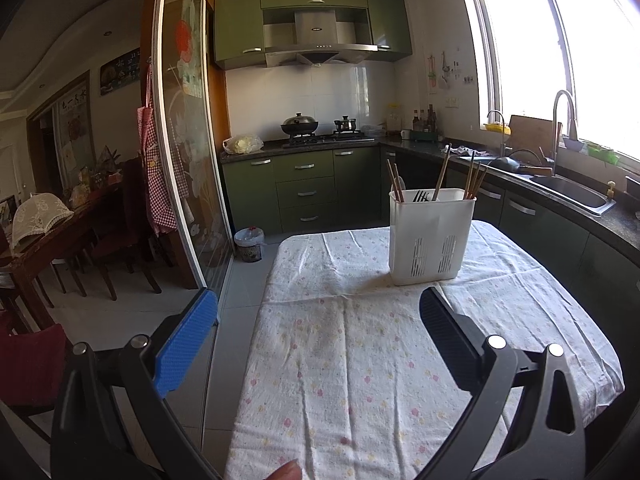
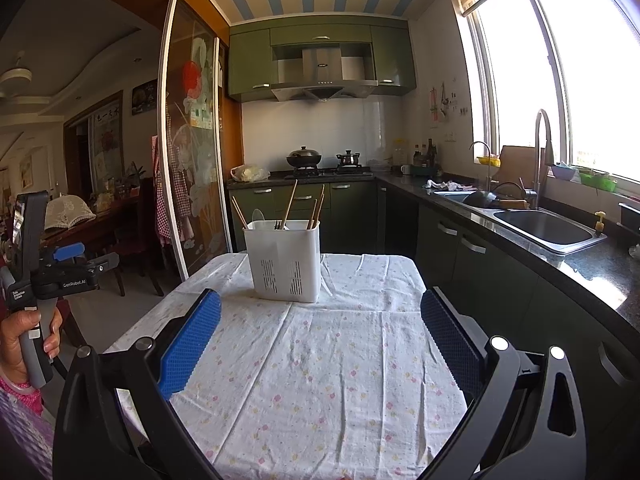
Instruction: Organize utensils
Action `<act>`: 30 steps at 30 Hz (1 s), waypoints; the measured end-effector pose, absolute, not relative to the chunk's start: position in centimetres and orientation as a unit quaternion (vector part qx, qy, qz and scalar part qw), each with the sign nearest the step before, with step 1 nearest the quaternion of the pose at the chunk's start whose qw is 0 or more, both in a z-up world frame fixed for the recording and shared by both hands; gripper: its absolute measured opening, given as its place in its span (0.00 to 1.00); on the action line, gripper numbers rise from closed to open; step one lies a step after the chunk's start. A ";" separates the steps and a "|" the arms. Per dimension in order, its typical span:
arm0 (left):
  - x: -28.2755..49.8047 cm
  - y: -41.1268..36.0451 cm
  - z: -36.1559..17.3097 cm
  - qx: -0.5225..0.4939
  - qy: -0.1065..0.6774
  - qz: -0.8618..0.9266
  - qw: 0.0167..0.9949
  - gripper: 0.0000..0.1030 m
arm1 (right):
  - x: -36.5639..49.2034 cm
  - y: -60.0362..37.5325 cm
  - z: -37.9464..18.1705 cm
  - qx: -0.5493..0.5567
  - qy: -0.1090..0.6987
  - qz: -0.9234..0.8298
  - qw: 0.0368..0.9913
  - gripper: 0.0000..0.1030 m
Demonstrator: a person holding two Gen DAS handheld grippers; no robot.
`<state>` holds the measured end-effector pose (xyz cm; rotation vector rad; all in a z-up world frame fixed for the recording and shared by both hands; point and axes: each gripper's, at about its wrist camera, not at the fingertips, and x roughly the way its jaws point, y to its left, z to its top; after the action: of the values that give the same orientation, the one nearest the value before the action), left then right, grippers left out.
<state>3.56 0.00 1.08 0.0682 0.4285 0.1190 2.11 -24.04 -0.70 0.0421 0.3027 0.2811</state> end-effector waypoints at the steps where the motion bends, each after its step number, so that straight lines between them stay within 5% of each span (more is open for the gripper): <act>1: 3.6 0.0 1.1 0.030 0.213 0.050 0.975 0.93 | 2.1 -24.0 -0.7 0.021 0.150 0.139 0.979 0.96; 30: 4.1 -0.2 0.4 0.016 0.214 0.002 0.977 0.94 | 2.5 -23.8 -1.2 0.014 0.156 0.146 0.977 0.96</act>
<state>4.14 -0.20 0.36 0.0327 0.4307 0.0040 2.45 -23.76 -1.20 0.0290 0.3145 0.2939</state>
